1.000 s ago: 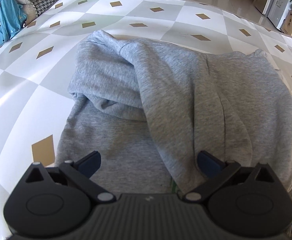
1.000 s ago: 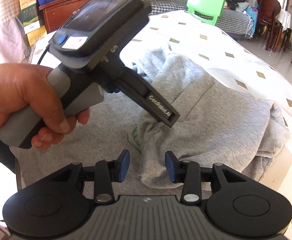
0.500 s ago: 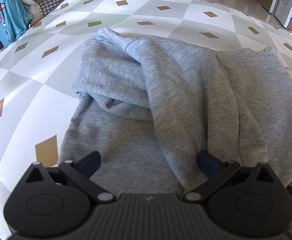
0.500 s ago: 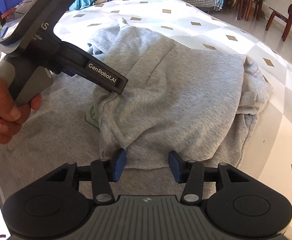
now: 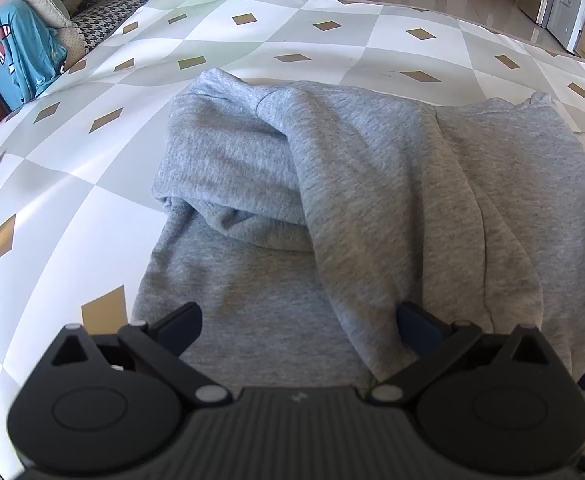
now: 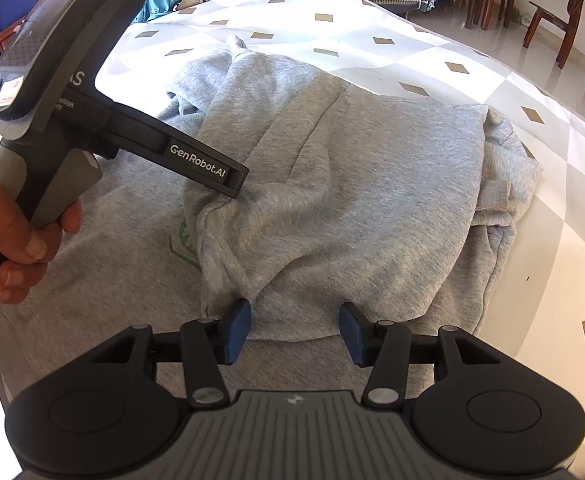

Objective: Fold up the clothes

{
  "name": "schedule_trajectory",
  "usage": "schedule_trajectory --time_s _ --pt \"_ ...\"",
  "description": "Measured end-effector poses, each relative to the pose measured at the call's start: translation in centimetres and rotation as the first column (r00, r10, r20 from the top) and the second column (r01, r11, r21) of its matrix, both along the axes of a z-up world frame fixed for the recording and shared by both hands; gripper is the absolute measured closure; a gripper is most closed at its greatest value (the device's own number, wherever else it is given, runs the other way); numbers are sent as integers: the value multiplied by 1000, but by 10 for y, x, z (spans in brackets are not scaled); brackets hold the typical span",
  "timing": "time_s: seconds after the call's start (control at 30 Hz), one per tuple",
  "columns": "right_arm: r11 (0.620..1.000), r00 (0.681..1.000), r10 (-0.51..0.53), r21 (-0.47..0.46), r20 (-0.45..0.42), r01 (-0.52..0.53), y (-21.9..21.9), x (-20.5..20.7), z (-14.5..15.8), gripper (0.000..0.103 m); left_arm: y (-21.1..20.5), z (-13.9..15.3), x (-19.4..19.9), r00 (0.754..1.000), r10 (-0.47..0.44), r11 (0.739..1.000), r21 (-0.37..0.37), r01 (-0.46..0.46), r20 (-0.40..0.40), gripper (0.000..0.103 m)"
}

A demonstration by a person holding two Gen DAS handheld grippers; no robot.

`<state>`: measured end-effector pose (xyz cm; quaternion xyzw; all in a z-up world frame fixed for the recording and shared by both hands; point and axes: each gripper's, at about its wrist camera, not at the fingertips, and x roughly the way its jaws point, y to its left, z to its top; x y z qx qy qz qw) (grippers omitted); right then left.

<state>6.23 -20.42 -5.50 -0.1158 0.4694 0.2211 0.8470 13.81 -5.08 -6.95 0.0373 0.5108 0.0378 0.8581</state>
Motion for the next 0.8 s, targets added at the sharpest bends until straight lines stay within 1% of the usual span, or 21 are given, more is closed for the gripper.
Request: schedule_trajectory --time_s 0.17,0.3,0.37,0.5,0.67,0.8 --pt "999 999 15 40 30 -17 8 -2 12 54 6 7 3 998 45 998 36 -46 33 0" --pt "1000 1000 10 7 10 -10 12 -1 7 51 10 8 4 998 57 997 50 -59 41 0" --pt "1000 1000 2 -15 -5 -2 13 -1 3 51 13 8 4 997 67 997 35 -68 39 0" --pt "1000 1000 -12 -17 -9 11 13 -2 6 51 17 9 3 997 76 997 -5 -76 20 0" --pt "999 998 -53 5 -20 53 11 -6 12 50 16 15 -5 999 48 999 -4 -48 22 0" --pt "993 992 -118 10 -45 119 8 -12 10 49 17 19 -14 999 20 1000 -14 -20 25 0"
